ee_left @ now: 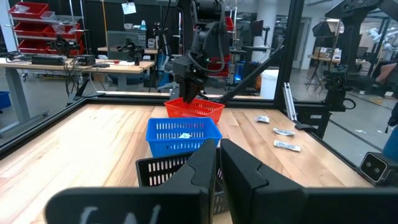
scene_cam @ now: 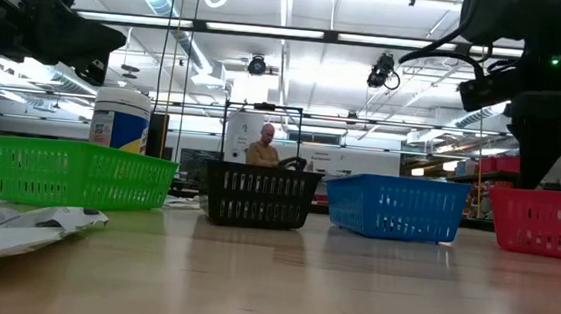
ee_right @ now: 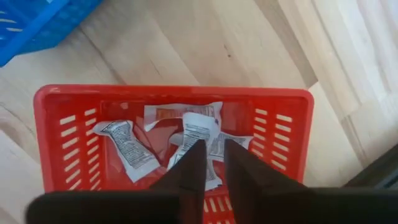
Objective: Pick & Place First Aid Supplies
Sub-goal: Put the ointment pack into the red basket
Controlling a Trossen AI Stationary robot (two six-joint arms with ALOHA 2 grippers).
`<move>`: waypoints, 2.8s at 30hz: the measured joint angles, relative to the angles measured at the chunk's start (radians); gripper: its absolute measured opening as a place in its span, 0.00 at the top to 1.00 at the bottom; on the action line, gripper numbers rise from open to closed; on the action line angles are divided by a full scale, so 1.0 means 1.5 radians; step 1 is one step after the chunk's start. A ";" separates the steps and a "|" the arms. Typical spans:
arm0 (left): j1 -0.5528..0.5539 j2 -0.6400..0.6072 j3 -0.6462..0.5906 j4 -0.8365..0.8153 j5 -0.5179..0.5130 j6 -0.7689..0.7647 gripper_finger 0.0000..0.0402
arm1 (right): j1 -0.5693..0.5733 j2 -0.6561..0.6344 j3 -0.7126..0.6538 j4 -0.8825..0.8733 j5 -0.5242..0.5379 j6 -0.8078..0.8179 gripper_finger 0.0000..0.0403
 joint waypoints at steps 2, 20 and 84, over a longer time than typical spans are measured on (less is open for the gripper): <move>0.000 0.000 0.000 0.000 0.000 0.000 0.92 | 0.003 0.000 0.001 0.000 -0.003 0.000 0.79; 0.000 0.000 0.000 0.000 0.000 0.000 0.92 | 0.123 0.000 0.099 0.125 -0.022 -0.076 0.45; 0.000 0.000 0.000 0.000 0.000 0.000 0.92 | 0.418 0.269 0.061 0.560 -0.182 -0.702 0.41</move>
